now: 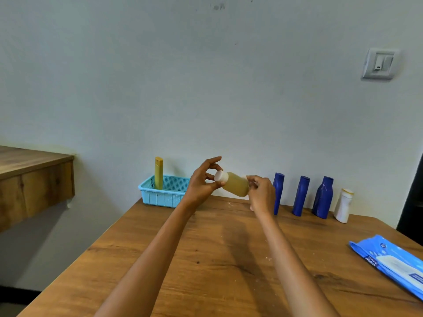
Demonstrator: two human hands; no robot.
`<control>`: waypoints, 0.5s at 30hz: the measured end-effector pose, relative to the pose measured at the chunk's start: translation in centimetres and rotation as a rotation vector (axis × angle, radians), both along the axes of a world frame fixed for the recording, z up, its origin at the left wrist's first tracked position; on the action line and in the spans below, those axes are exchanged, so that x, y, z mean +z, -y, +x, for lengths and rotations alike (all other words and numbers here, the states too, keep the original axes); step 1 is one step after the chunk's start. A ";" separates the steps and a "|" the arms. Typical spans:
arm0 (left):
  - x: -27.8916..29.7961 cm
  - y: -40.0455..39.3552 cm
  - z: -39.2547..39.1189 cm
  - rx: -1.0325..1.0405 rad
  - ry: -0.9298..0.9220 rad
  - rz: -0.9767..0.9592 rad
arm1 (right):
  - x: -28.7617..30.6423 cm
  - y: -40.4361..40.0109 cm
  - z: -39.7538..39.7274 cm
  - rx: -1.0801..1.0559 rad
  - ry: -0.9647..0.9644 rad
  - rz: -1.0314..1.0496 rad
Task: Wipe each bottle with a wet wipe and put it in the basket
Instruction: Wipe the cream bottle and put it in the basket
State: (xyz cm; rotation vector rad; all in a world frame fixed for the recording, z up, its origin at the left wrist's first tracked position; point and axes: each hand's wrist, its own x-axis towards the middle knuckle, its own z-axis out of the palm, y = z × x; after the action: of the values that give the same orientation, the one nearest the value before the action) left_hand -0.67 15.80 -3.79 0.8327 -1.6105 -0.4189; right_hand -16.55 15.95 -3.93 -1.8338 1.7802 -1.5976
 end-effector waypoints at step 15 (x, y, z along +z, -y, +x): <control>1.1 -0.2 -0.2 0.081 -0.381 0.124 | 1.2 -1.1 2.8 0.098 -0.134 -0.196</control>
State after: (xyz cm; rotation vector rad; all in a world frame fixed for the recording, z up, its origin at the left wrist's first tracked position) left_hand -0.90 16.00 -2.66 0.8499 -1.2042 -0.5867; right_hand -13.72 17.06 -2.74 -2.1261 1.6050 -1.7019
